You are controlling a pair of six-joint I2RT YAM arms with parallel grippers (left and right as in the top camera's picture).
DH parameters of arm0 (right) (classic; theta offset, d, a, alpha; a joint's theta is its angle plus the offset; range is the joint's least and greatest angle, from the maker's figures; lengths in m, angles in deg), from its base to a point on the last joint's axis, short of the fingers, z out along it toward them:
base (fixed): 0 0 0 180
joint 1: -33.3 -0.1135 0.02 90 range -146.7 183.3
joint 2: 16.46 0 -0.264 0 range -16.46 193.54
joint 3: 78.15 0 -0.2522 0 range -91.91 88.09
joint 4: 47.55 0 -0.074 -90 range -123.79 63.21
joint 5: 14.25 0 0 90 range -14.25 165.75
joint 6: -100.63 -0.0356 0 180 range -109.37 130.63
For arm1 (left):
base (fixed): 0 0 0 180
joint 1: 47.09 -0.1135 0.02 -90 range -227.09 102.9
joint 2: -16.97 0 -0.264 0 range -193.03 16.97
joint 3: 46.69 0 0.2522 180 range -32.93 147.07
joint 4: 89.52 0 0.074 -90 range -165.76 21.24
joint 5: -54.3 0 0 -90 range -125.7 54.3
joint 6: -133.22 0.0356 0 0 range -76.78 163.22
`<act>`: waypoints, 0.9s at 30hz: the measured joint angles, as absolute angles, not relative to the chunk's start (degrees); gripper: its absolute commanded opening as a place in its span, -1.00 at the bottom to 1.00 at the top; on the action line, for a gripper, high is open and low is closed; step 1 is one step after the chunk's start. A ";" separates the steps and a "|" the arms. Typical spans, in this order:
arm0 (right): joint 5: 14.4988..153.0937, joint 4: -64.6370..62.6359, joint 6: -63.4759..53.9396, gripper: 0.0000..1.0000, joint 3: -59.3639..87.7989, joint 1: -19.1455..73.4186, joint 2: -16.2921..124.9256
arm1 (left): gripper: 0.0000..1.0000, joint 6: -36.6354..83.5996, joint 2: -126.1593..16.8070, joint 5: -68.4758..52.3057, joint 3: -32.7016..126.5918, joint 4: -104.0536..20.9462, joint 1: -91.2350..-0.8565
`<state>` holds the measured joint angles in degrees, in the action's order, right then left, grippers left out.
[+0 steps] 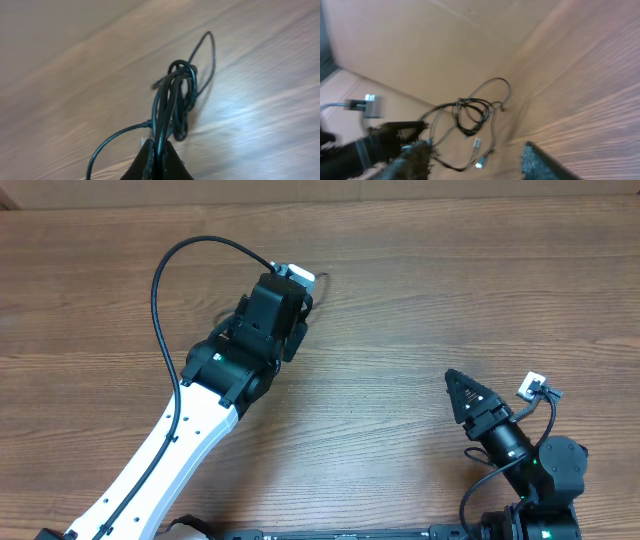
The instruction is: Untangle cables
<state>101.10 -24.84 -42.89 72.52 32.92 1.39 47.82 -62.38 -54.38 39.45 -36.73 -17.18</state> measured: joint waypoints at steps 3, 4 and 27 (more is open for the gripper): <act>98.80 -21.95 -43.76 0.34 72.52 32.90 1.39 | -0.91 45.68 -62.38 -46.82 39.45 -38.05 -17.18; 98.12 -21.51 -44.33 0.35 72.52 32.92 1.39 | -0.92 44.63 -62.38 -44.26 39.45 -38.90 -17.18; 95.87 -20.92 -47.85 0.49 72.52 32.90 1.37 | -0.92 16.50 -62.38 -6.05 39.45 -48.38 -17.07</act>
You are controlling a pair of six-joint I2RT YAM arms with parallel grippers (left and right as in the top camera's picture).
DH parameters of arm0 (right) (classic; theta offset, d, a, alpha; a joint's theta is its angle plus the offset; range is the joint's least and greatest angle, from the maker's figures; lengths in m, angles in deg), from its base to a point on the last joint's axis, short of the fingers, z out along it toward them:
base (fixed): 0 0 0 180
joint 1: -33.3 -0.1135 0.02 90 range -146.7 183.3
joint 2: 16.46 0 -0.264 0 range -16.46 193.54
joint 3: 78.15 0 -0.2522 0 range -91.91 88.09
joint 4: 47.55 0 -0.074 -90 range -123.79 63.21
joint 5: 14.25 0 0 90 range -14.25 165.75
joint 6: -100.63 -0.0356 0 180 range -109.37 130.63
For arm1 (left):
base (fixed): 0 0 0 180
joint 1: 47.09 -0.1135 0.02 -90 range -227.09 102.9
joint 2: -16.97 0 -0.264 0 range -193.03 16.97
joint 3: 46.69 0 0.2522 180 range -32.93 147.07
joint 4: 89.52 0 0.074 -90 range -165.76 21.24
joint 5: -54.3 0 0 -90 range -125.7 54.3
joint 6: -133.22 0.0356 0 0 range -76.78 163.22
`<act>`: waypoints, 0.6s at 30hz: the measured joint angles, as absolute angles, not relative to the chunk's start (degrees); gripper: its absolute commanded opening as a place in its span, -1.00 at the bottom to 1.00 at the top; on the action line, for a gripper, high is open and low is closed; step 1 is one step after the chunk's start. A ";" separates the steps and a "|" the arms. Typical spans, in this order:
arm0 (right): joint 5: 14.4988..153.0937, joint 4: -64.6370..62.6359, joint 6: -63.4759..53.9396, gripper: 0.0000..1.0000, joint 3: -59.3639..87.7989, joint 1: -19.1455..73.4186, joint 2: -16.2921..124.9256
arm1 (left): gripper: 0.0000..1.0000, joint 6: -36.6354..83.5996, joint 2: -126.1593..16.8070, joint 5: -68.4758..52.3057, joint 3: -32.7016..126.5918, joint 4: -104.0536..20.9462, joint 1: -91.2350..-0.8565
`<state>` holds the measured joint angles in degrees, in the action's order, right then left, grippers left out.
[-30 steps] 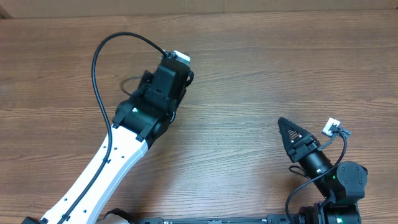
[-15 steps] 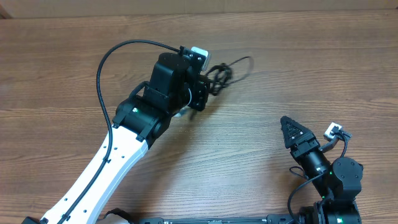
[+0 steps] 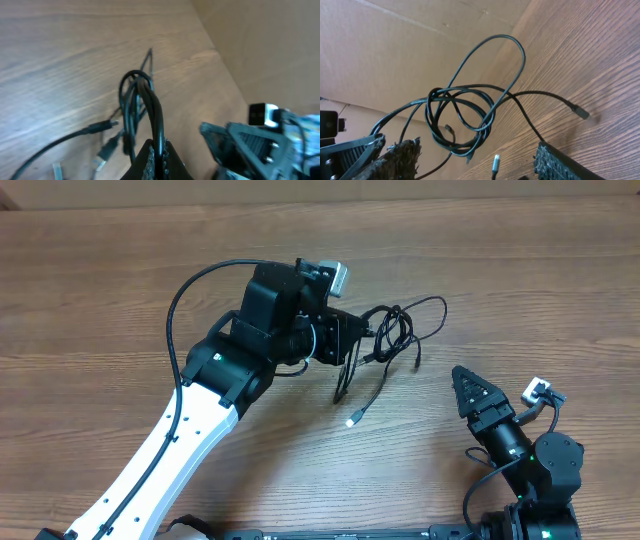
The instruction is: Untangle cables
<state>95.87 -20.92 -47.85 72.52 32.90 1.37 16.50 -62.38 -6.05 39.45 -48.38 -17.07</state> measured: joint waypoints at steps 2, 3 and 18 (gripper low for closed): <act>95.87 -20.88 -47.87 0.49 72.52 32.90 1.39 | -0.91 15.30 -62.38 -4.39 39.45 -48.41 -17.07; 95.87 -20.90 -47.85 0.49 72.52 32.90 1.39 | -0.91 14.58 -62.38 -3.82 39.45 -48.45 -16.99; 95.70 -20.46 -47.87 0.44 72.52 32.90 1.37 | -0.91 10.31 -62.38 -1.11 39.45 -55.90 -10.63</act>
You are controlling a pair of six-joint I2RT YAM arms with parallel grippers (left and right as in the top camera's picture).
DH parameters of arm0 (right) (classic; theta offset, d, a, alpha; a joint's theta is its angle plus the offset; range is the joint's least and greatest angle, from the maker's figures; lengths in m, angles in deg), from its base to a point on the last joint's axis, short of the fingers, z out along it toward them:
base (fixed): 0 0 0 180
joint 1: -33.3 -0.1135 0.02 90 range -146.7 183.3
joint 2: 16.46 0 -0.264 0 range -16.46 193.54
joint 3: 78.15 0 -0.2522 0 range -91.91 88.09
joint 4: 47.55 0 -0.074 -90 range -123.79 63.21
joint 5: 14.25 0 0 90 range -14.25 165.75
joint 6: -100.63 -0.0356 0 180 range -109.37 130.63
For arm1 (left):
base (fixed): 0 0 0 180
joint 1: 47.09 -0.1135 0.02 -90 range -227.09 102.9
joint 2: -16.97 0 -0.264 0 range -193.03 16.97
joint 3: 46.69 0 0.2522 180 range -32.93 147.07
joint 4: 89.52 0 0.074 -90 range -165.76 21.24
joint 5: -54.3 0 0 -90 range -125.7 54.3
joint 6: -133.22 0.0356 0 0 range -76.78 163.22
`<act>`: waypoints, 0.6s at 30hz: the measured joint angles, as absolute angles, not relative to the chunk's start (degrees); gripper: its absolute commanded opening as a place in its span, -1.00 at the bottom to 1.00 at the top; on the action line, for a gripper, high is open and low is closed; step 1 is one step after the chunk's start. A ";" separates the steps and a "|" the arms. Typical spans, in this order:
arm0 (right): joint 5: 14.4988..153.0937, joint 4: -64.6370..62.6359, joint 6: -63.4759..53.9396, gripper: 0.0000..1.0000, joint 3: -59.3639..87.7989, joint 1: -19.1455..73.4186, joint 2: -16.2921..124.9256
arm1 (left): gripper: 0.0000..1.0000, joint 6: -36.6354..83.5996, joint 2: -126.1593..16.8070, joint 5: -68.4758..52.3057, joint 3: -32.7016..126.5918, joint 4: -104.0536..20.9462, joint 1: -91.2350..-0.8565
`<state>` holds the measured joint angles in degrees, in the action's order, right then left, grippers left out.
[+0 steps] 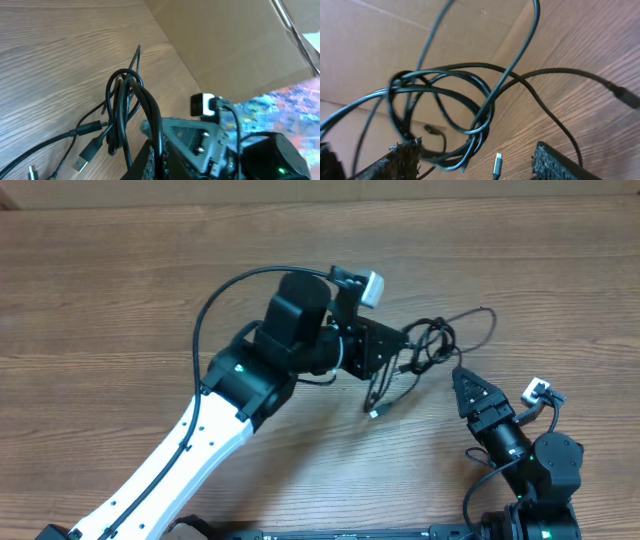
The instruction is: Untangle cables
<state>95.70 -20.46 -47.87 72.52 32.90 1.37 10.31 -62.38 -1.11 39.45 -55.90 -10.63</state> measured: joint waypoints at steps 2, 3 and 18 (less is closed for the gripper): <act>94.89 -19.35 -47.87 0.44 72.52 32.90 1.37 | -0.92 10.29 -62.38 -0.83 39.45 -56.62 -9.84; 94.80 -19.13 -47.89 0.44 72.52 32.92 1.37 | -0.91 10.27 -62.38 -0.76 39.45 -56.84 -9.58; 91.59 -18.72 -47.85 0.43 72.52 32.90 1.39 | -0.92 10.27 -62.38 5.51 39.45 -57.21 -9.29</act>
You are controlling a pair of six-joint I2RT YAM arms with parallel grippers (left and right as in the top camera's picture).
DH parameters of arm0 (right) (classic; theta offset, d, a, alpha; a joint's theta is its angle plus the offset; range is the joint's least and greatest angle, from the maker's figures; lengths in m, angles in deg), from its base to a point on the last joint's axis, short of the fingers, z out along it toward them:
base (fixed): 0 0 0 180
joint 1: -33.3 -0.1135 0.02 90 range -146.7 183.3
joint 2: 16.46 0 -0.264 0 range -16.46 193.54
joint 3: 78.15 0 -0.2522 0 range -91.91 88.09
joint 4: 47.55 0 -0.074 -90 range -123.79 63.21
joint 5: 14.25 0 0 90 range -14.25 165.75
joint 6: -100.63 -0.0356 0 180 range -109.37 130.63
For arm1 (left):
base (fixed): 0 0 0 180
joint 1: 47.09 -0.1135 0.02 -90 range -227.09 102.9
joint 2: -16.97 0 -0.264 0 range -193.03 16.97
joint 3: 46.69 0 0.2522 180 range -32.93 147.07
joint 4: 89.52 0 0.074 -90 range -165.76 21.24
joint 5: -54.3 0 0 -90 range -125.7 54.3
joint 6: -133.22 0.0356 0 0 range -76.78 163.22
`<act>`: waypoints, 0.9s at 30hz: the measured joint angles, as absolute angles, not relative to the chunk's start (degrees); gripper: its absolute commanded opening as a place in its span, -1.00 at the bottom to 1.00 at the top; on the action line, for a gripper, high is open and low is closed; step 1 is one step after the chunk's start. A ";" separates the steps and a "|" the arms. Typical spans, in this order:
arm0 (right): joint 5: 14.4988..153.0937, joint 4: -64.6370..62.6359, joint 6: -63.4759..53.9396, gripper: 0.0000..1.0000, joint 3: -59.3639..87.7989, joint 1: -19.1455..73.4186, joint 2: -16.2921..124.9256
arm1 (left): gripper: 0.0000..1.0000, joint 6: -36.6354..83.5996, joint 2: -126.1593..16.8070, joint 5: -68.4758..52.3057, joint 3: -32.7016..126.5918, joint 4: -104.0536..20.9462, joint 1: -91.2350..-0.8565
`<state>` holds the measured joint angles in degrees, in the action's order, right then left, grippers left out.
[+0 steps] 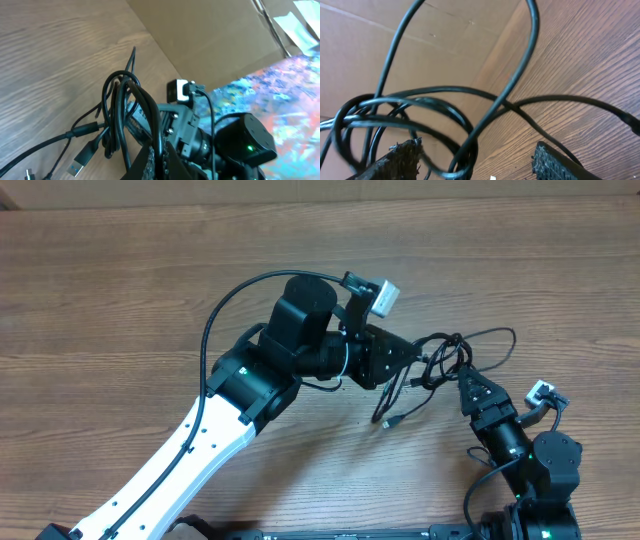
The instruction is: Untangle cables
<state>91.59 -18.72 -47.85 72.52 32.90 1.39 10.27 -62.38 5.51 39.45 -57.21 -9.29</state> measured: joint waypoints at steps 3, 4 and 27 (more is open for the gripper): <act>90.93 -18.74 -47.87 0.36 72.52 32.90 1.37 | -0.91 10.27 -62.38 6.71 39.45 -56.82 -9.32; 90.58 -18.74 -47.85 0.31 72.52 32.90 1.37 | -0.91 10.27 -62.38 6.91 39.45 -56.49 -9.32; 87.35 -18.63 -48.31 -0.89 72.52 32.92 1.37 | -0.92 10.25 -62.38 10.14 39.45 -54.53 -9.32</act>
<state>87.35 -18.63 -48.31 72.52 32.92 1.37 10.25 -62.38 10.14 39.45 -54.53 -9.32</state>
